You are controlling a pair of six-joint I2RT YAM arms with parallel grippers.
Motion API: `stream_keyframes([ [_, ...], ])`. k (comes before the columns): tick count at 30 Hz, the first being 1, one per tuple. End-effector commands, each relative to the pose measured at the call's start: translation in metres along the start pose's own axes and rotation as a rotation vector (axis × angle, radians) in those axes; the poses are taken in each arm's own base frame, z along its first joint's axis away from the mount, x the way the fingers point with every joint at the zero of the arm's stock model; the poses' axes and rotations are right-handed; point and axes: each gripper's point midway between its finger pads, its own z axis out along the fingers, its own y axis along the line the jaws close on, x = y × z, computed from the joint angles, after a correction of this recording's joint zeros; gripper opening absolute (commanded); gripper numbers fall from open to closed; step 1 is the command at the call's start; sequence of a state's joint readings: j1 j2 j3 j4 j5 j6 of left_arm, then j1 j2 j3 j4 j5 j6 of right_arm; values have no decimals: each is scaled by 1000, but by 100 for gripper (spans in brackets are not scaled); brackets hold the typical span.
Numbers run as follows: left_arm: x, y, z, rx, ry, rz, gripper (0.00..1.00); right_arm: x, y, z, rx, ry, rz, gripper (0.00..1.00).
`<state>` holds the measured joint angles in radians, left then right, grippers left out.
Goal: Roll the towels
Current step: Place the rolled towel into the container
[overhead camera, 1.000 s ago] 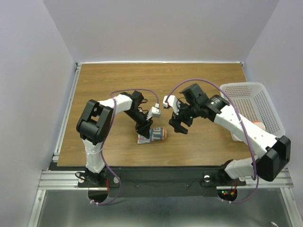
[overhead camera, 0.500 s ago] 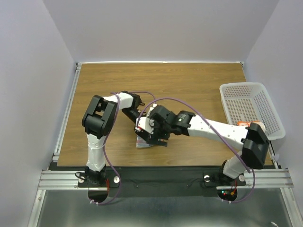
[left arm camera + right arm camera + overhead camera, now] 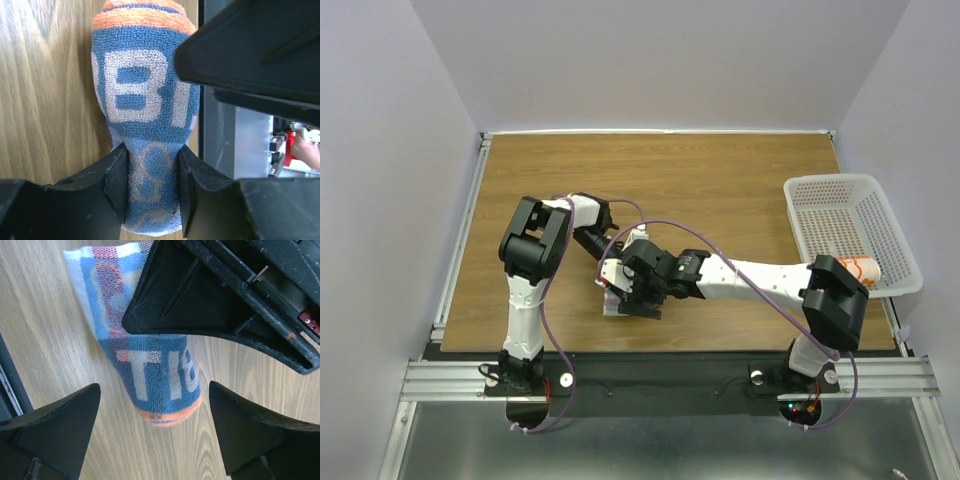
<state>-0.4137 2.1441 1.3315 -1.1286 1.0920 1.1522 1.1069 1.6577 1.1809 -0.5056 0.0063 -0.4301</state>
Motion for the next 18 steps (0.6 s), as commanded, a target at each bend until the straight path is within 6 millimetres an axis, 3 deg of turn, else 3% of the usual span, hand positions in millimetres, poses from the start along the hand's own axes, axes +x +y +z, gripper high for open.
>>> stream_keyframes([
  [1, 31, 27, -3, -53, 141, 50, 33, -16, -10, 10, 56, -57, 0, 94],
  [18, 32, 28, -2, -40, 134, 42, 34, 15, 2, 56, 27, 18, -22, 89],
])
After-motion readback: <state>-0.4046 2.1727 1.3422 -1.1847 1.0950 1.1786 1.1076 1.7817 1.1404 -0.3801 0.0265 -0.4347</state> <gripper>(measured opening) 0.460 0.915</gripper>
